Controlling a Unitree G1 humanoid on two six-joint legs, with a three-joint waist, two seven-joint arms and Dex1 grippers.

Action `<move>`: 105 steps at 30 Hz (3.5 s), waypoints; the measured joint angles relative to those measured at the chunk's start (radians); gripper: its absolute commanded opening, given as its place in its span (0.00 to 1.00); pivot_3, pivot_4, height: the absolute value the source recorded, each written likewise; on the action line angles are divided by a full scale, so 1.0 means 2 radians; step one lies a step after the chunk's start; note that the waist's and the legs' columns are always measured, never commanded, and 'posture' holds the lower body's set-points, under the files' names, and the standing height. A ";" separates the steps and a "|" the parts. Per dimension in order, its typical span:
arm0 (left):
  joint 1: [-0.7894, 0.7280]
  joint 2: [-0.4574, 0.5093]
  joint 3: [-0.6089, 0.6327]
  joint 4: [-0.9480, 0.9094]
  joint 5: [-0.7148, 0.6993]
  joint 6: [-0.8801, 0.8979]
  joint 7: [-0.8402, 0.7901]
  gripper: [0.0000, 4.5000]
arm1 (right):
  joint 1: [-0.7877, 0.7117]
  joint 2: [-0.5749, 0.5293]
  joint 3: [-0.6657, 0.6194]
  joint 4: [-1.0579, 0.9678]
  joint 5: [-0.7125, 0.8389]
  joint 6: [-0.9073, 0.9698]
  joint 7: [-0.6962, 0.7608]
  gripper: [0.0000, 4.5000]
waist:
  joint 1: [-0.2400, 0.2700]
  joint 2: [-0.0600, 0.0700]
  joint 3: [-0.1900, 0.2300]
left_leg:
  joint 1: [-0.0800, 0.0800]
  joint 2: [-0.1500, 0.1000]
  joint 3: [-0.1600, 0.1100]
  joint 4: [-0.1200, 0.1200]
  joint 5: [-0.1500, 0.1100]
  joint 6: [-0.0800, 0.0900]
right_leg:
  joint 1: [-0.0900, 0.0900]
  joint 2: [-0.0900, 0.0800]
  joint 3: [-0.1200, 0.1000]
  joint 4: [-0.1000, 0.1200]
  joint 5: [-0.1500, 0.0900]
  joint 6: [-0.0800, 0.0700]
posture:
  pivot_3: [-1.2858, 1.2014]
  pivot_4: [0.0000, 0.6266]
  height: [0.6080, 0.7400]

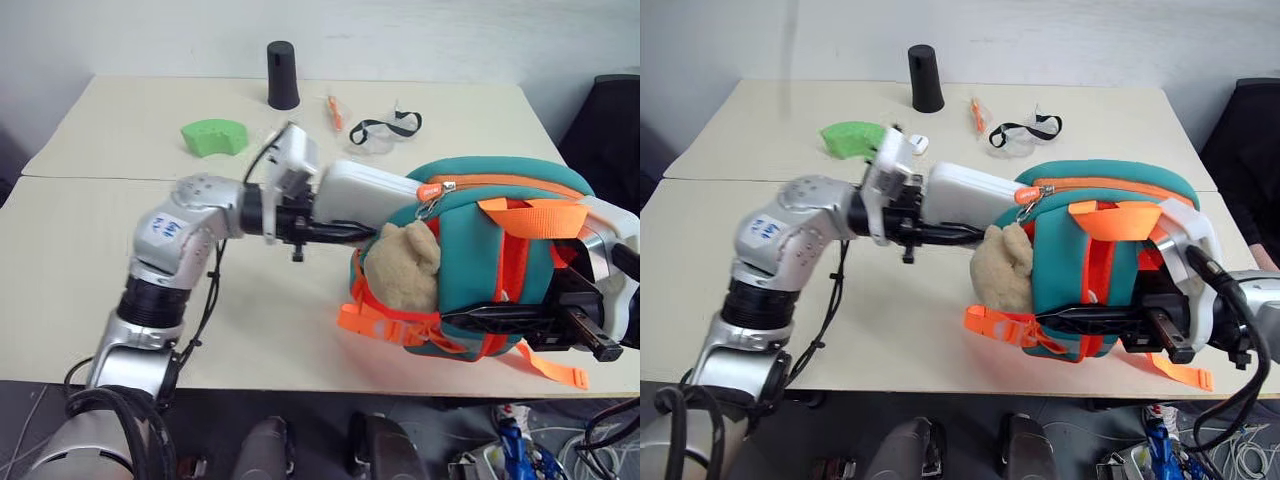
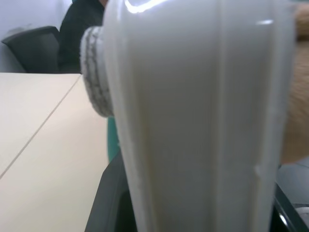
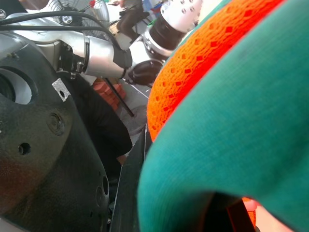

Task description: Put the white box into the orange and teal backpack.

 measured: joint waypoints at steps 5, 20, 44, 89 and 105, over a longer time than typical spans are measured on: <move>0.006 -0.047 -0.053 0.012 0.045 0.003 0.030 0.30 | -0.003 0.010 0.014 -0.002 -0.001 -0.005 -0.003 0.01 | 0.000 0.000 0.000 | 0.000 0.000 0.000 0.000 0.000 0.000 | 0.000 0.000 0.000 0.000 0.000 0.000 | 0.52 0.24 1.00; 0.010 0.026 -0.010 -0.031 0.015 0.054 -0.013 0.99 | 0.000 0.036 0.025 -0.001 -0.046 -0.028 -0.019 0.00 | -0.005 0.000 0.000 | 0.000 0.001 0.000 0.000 0.000 0.000 | 0.000 0.000 0.000 0.000 0.000 0.000 | 0.52 0.24 1.00; -0.006 0.168 0.154 -0.149 -0.296 0.310 0.018 0.99 | -0.037 0.108 0.094 0.007 -0.111 -0.041 -0.122 0.00 | -0.004 0.000 0.000 | 0.000 0.000 0.000 0.000 0.000 -0.001 | 0.000 0.000 0.000 0.000 0.000 0.000 | 0.52 0.24 1.00; 0.032 0.311 0.091 -0.078 -0.198 0.178 -0.134 0.24 | 0.007 0.110 0.070 -0.001 -0.093 -0.042 -0.120 0.00 | -0.003 0.000 0.000 | 0.000 0.000 0.001 -0.001 0.000 -0.001 | 0.000 0.001 0.000 0.000 0.000 -0.001 | 0.52 0.24 1.00; 0.173 0.273 -0.048 -0.067 0.048 -0.044 -0.143 0.24 | 0.023 0.110 0.050 -0.001 -0.089 -0.043 -0.123 0.00 | -0.001 0.001 0.000 | 0.000 0.001 0.001 -0.001 -0.002 0.000 | -0.001 -0.001 0.001 -0.001 0.000 -0.001 | 0.52 0.24 1.00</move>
